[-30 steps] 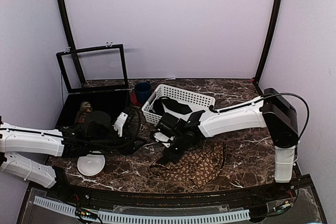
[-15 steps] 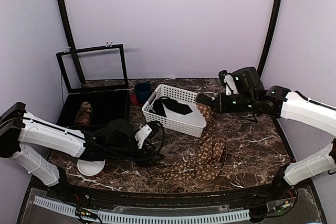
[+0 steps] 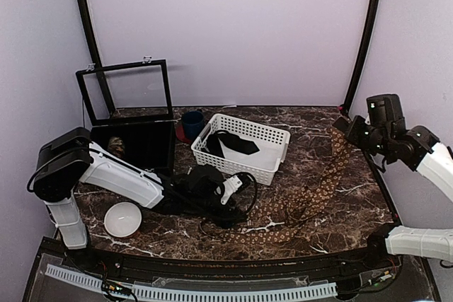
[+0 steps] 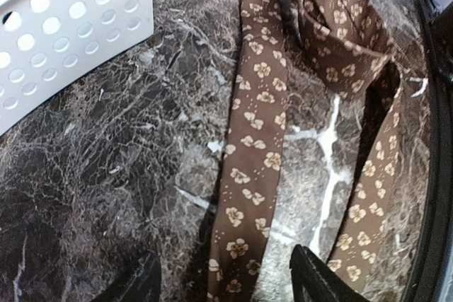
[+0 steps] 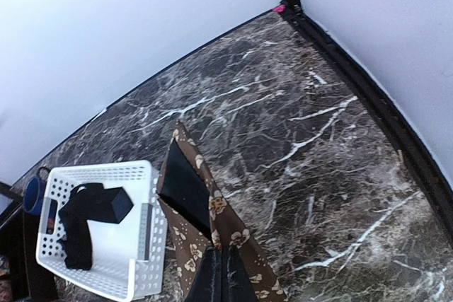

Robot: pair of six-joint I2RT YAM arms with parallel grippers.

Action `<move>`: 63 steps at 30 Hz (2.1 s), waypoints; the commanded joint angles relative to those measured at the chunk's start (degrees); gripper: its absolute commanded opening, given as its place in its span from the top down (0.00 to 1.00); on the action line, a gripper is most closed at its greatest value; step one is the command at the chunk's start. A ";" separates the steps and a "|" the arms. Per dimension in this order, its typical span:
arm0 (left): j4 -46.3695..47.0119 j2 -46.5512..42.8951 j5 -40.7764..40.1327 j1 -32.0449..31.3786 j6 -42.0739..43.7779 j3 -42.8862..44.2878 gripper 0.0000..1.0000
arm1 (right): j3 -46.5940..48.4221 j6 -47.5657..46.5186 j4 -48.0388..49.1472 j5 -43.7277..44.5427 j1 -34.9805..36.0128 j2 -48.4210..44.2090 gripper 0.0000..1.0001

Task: Roll the ties
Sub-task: Flatten out the tie at the center of the board.

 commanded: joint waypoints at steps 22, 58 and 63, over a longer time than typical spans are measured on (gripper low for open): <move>-22.85 -37.69 -29.39 11.78 -4.16 -11.26 1.00 | -5.52 12.24 -7.49 12.52 -7.45 -0.25 1.00; -21.41 -30.21 17.91 11.25 18.58 4.21 1.00 | -28.14 0.43 37.93 -47.00 -8.87 0.68 0.18; -21.74 -16.97 19.18 6.50 21.75 12.13 0.99 | -26.41 -1.31 37.10 -47.06 -6.64 3.52 0.25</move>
